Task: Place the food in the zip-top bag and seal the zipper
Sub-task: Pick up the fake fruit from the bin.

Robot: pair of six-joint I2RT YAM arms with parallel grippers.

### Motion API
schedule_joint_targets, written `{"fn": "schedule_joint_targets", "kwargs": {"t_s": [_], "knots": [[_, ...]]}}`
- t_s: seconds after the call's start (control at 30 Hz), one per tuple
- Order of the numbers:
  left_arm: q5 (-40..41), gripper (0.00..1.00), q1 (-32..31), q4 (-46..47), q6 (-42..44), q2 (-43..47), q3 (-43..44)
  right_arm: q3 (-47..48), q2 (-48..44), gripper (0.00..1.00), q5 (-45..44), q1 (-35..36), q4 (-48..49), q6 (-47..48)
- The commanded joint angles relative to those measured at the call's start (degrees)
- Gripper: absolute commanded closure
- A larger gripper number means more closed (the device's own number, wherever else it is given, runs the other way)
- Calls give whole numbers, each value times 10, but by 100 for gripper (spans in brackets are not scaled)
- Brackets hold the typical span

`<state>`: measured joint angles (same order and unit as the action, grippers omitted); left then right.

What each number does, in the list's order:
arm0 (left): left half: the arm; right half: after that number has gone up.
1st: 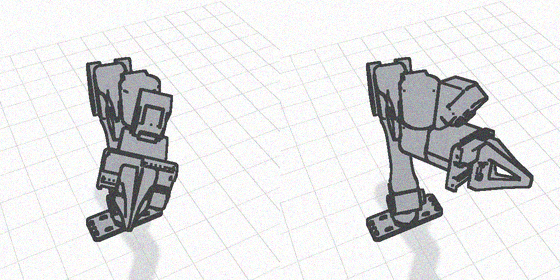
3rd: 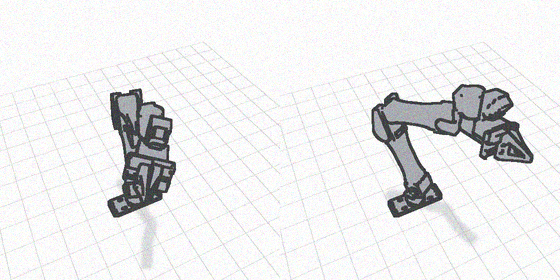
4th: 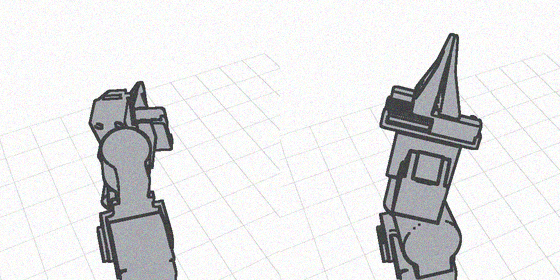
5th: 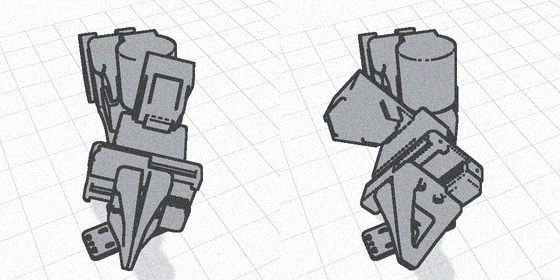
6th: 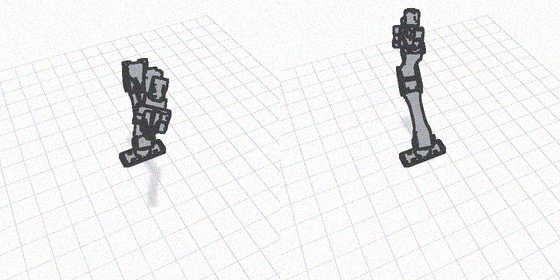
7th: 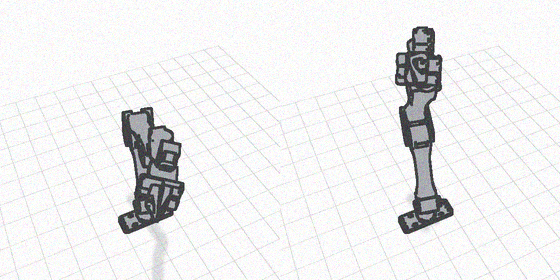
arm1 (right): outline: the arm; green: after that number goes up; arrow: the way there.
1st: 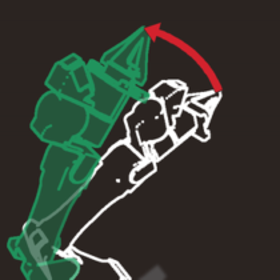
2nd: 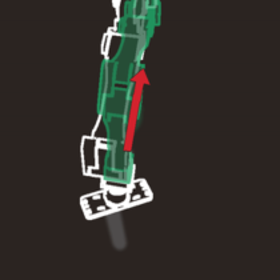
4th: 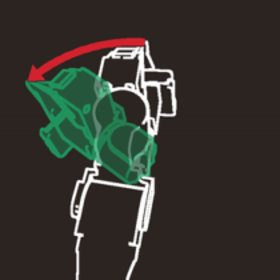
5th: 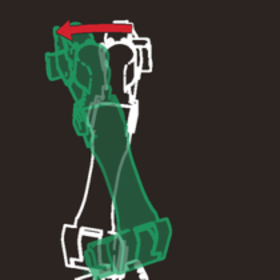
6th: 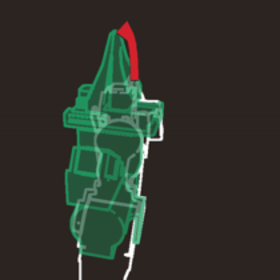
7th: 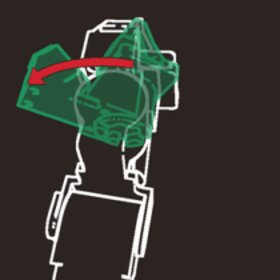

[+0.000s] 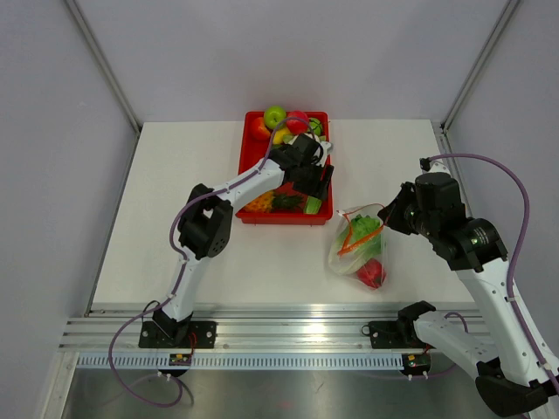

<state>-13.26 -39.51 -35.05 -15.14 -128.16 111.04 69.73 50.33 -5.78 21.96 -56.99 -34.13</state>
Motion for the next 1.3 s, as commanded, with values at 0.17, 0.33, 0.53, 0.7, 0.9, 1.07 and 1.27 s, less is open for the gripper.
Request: {"fn": "schedule_joint_targets", "kwargs": {"t_s": [0.17,0.33,0.53,0.7,0.9,1.07,1.27], "knots": [[31,37,1,-22,34,-53,44,22,3,100,19,-1,33,-5],[41,37,0,-27,46,-68,43,19,4,100,24,-1,37,-9],[52,65,0,-31,56,-49,37,20,6,100,29,-1,39,-14],[65,73,1,-18,59,46,13,16,7,100,31,-1,41,-16],[68,75,8,-20,58,133,-9,-19,21,100,47,-2,80,-29],[33,80,19,-11,49,203,-38,-43,49,100,56,-1,127,-41],[-61,89,20,33,23,283,-88,-37,69,100,81,-1,159,-47]]}}
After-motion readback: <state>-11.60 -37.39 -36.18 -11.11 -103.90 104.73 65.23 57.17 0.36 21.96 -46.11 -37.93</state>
